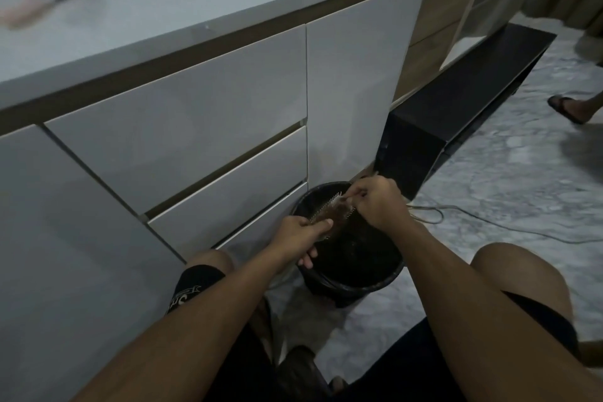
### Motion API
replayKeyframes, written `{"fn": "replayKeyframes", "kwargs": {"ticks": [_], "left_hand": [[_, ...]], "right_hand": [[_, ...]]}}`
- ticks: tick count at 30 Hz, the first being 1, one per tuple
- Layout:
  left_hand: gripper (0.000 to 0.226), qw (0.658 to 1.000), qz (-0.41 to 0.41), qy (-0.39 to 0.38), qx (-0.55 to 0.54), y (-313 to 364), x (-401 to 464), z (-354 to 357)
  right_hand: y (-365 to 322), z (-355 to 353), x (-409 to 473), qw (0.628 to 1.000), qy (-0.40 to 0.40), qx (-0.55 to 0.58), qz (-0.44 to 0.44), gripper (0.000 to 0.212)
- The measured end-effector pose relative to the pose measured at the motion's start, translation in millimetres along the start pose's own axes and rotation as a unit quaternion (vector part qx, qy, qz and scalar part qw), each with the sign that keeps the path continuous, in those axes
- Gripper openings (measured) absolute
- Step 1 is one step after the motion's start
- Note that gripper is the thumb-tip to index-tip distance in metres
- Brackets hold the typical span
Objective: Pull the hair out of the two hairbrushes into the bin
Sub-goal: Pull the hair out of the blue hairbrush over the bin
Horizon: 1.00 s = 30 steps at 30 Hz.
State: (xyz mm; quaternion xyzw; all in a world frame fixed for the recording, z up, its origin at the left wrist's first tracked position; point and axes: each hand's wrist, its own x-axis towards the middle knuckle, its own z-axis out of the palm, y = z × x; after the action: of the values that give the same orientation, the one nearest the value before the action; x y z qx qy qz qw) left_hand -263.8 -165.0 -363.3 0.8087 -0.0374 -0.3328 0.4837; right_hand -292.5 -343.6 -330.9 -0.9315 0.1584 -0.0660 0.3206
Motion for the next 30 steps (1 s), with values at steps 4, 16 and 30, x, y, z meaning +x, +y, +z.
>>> {"fn": "replayKeyframes", "kwargs": {"ticks": [4,16,30], "left_hand": [[0.048,1.0,-0.006,0.012,-0.002,-6,0,-3],[0.049,1.0,-0.003,0.01,-0.004,-4,-1,-5],[0.047,1.0,0.001,0.011,0.004,2,4,-9]], "right_hand": [[1,-3,5,0.995,0.053,0.056,0.057,0.02],[-1,6,1,0.99,-0.129,0.011,-0.058,0.046],[-2,-3,2,0.998,0.041,0.048,0.02,0.024]]}}
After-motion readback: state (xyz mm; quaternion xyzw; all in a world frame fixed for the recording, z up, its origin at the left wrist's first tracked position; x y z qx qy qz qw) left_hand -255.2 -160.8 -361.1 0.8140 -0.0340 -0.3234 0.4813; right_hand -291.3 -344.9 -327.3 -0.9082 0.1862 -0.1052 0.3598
